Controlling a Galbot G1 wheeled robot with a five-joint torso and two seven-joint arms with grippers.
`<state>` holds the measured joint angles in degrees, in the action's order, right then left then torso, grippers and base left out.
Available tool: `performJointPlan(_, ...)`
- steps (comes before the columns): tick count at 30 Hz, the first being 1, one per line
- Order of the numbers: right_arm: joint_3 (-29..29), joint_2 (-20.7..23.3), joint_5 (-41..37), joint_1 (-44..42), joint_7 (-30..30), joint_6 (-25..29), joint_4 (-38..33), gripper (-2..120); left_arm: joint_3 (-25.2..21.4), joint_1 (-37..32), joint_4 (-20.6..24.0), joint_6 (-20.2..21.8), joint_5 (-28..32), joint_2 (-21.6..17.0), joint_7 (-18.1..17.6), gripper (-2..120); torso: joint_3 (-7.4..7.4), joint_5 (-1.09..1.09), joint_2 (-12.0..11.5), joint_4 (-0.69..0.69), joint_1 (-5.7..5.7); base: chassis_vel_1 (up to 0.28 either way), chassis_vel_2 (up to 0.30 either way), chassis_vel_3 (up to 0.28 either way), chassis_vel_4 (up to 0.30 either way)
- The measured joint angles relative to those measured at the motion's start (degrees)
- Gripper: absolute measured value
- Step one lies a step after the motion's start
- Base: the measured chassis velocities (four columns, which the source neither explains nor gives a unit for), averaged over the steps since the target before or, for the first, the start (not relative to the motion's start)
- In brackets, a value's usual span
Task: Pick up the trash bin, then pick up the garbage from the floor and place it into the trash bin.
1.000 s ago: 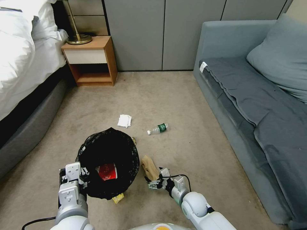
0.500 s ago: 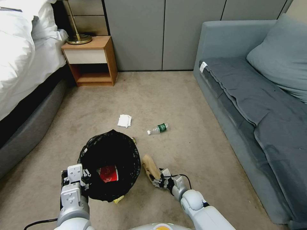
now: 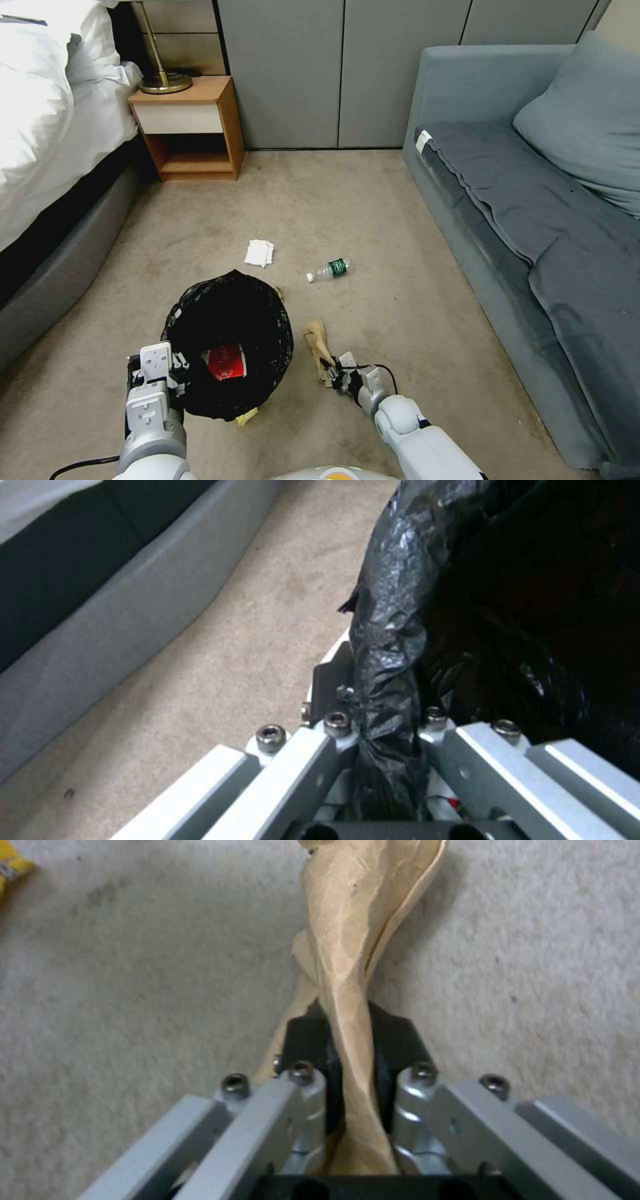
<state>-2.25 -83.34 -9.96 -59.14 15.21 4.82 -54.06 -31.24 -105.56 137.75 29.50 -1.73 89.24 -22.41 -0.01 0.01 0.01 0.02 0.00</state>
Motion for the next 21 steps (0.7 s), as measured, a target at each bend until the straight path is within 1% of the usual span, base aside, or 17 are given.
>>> performJointPlan(1, 0.03, 0.23, -0.36, -0.38, -0.35, 0.0, -1.08, 3, 0.02, 0.04, 0.0, 0.0, 0.0, -0.01, 0.0, 0, 0.0, 0.05, 0.0, 0.0, 0.0, 0.0, 0.0, 0.0, 0.0)
performJointPlan(2, 0.03, 0.23, -0.36, -0.38, -0.35, 0.0, -1.08, 3, 0.02, 0.04, 0.0, 0.0, 0.0, -0.01, 0.0, 0, 0.0, 0.05, 0.0, 0.0, 0.0, 0.0, 0.0, 0.0, 0.0)
performJointPlan(5, 0.3, 0.99, -1.77, -1.84, -1.55, -0.01, -5.03, 2, 0.16, 0.27, -0.12, 0.0, -0.01, -0.07, -0.01, 0, 0.01, 0.07, -0.01, -0.03, 0.0, 0.0, 0.0, 0.0, 0.0)
performJointPlan(6, 0.3, 0.99, -1.77, -1.84, -1.55, -0.01, -5.03, 2, 0.16, 0.27, -0.12, 0.0, -0.01, -0.07, -0.01, 0, 0.01, 0.07, -0.01, -0.03, 0.0, 0.0, 0.0, 0.0, 0.0)
performJointPlan(8, 0.55, 1.81, -3.21, -3.36, -2.53, 0.05, -10.2, 2, 0.28, 0.47, -0.33, 0.03, 0.03, -0.15, -0.01, 0, 0.02, 0.1, -0.02, -0.04, 0.0, 0.0, 0.0, 0.0, 0.0)
performJointPlan(9, 0.45, 2.33, -3.87, -4.1, -2.96, 0.29, -13.47, 2, 0.32, 0.56, -0.44, 0.05, 0.07, -0.23, -0.01, 0, 0.01, 0.05, -0.02, -0.03, 0.0, 0.0, 0.0, 0.0, 0.0)
performJointPlan(10, 0.45, 2.33, -3.87, -4.1, -2.96, 0.29, -13.47, 2, 0.32, 0.56, -0.44, 0.05, 0.07, -0.23, -0.01, 0, 0.01, 0.05, -0.02, -0.03, 0.0, 0.0, 0.0, 0.0, 0.0)
performJointPlan(11, 0.39, 2.57, -4.3, -4.52, -3.19, 0.52, -15.38, 2, 0.34, 0.6, -0.48, 0.06, 0.08, -0.28, -0.01, 0, 0.01, 0.03, -0.02, -0.03, 0.0, 0.0, 0.0, 0.0, 0.0)
performJointPlan(13, 0.36, 3.81, -5.8, -6.53, -3.36, 2.46, -24.45, 2, 0.39, 0.66, -0.58, 0.11, 0.19, -0.53, 0.01, 0, 0.02, 0.04, -0.02, -0.03, -0.01, 0.0, 0.0, 0.0, 0.0)
performJointPlan(14, 0.36, 3.81, -5.8, -6.53, -3.36, 2.46, -24.45, 2, 0.39, 0.66, -0.58, 0.11, 0.19, -0.53, 0.01, 0, 0.02, 0.04, -0.02, -0.03, -0.01, 0.0, 0.0, 0.0, 0.0)
performJointPlan(15, 0.22, 4.39, -6.08, -7.41, -2.6, 3.58, -28.73, 2, 0.43, 0.66, -0.62, 0.12, 0.24, -0.61, 0.02, 0, 0.01, 0.01, -0.02, -0.02, -0.01, 0.0, 0.0, 0.0, 0.0)
performJointPlan(17, 0.47, 5.46, -6.34, -8.72, 0.35, 6.59, -37.43, 2, 0.55, 0.62, -0.67, 0.15, 0.28, -0.73, 0.04, 0, 0.02, 0.01, -0.02, -0.03, 0.0, 0.0, 0.0, 0.0, 0.0)
performJointPlan(18, 0.54, 5.74, -6.14, -8.82, 1.93, 8.21, -40.29, 2, 0.59, 0.6, -0.7, 0.16, 0.28, -0.76, 0.05, 0, 0.01, 0.0, -0.02, -0.03, -0.01, 0.0, 0.0, 0.0, 0.0)
performJointPlan(19, 0.54, 5.74, -6.14, -8.82, 1.93, 8.21, -40.29, 2, 0.59, 0.6, -0.7, 0.16, 0.28, -0.76, 0.05, 0, 0.01, 0.0, -0.02, -0.03, -0.01, 0.0, 0.0, 0.0, 0.0)
performJointPlan(20, 0.81, 6.19, -5.72, -8.83, 4.72, 10.39, -44.58, 2, 0.68, 0.57, -0.75, 0.17, 0.28, -0.79, 0.06, 0, 0.01, 0.0, -0.02, -0.02, -0.01, 0.0, 0.0, 0.0, 0.0)
performJointPlan(21, 1.23, 6.66, -5.84, -8.85, 6.3, 11.09, -47.08, 2, 0.72, 0.55, -0.81, 0.18, 0.28, -0.8, 0.06, 0, 0.01, -0.01, -0.02, -0.02, 0.0, 0.0, 0.0, 0.0, 0.0)
